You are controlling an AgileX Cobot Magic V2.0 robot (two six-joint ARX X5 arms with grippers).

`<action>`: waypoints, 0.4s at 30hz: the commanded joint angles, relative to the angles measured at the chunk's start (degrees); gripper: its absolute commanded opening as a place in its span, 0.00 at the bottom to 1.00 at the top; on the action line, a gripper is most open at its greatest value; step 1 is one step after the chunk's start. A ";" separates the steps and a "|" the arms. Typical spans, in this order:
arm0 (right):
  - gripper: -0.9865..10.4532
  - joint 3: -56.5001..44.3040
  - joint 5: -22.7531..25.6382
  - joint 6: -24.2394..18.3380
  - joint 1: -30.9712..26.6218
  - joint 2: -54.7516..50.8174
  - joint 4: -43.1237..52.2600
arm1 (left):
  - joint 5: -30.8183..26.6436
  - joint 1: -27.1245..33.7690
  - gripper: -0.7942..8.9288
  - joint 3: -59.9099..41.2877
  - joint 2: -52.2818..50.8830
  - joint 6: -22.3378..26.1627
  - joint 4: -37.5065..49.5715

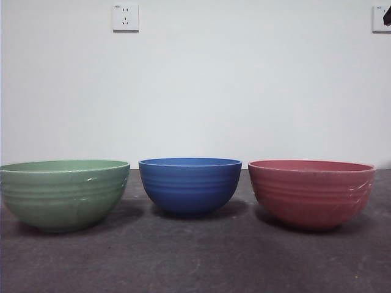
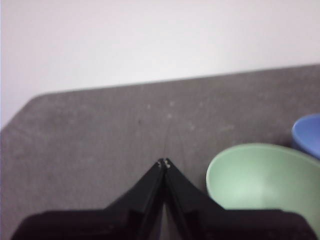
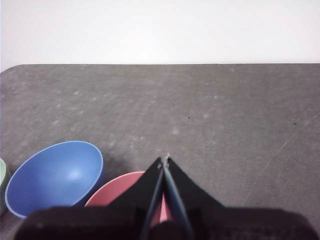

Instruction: Pick up the green bowl on the top,put the green bowl on the left,pick up the red bowl in the middle,put the red bowl on the right

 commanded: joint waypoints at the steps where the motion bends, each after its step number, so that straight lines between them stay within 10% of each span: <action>1: 0.09 -0.13 0.17 0.55 0.02 -0.04 0.31 | -0.22 0.39 0.08 -3.74 -0.44 0.68 2.84; 12: 0.09 -0.13 0.17 0.55 0.02 -0.04 -0.11 | -0.17 0.39 0.08 -10.21 -2.62 -1.14 5.03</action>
